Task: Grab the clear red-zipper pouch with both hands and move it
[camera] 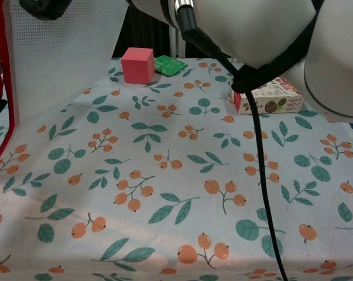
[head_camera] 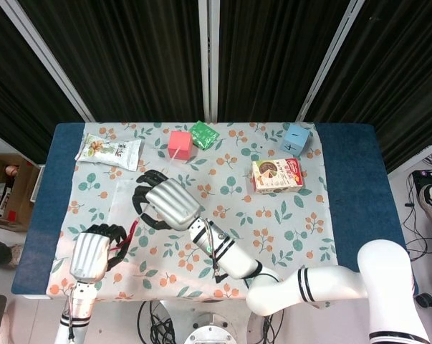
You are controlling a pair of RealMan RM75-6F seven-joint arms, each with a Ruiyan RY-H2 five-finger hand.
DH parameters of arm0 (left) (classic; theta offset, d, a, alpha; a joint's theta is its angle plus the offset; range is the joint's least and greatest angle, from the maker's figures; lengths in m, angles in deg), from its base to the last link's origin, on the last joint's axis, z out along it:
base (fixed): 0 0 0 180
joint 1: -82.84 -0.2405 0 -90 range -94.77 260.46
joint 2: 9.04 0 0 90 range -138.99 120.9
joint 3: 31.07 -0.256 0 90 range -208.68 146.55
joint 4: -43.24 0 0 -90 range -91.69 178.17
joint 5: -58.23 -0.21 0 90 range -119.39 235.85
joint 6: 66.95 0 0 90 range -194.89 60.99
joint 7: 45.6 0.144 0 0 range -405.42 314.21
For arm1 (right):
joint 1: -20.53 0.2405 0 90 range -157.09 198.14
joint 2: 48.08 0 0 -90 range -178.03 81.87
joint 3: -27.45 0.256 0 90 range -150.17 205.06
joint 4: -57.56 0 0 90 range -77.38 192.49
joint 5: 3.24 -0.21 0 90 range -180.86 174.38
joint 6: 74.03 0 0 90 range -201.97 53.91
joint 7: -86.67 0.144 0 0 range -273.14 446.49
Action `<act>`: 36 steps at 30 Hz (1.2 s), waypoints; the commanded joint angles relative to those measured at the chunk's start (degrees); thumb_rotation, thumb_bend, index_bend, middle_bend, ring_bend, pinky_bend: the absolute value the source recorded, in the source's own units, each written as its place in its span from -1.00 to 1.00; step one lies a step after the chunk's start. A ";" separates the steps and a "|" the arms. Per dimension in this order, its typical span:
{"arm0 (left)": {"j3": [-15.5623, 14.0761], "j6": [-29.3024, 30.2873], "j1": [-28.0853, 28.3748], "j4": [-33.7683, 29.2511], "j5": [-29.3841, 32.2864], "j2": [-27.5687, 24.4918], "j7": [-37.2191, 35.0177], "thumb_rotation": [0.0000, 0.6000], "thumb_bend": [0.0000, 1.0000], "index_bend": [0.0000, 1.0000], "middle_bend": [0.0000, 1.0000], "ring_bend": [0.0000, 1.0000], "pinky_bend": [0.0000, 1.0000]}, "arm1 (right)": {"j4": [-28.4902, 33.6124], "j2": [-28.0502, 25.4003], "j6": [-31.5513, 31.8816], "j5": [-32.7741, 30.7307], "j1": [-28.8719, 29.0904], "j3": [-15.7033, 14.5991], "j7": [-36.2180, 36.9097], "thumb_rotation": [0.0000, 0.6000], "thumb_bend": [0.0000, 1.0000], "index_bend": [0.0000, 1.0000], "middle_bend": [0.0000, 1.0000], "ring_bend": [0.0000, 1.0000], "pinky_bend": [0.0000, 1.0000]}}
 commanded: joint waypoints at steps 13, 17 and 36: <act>-0.41 -4.00 -0.06 5.58 5.77 1.86 -1.77 1.00 -0.10 0.48 0.27 0.20 0.25 | 4.86 -5.49 1.62 3.38 -3.02 0.38 3.40 1.00 -0.05 0.74 -0.15 -0.58 -0.63; -0.29 -5.38 0.95 6.32 5.79 2.59 -1.66 1.00 -0.11 0.48 0.27 0.20 0.25 | 6.97 -8.26 2.61 4.94 -4.71 -0.49 3.21 1.00 -0.05 0.74 -0.15 -0.58 -0.63; 0.57 -14.51 6.08 11.41 10.83 7.29 1.39 1.00 -0.10 0.49 0.26 0.20 0.26 | 12.99 -18.85 4.89 11.36 -13.05 -4.11 10.20 1.00 -0.05 0.74 -0.14 -0.58 -0.61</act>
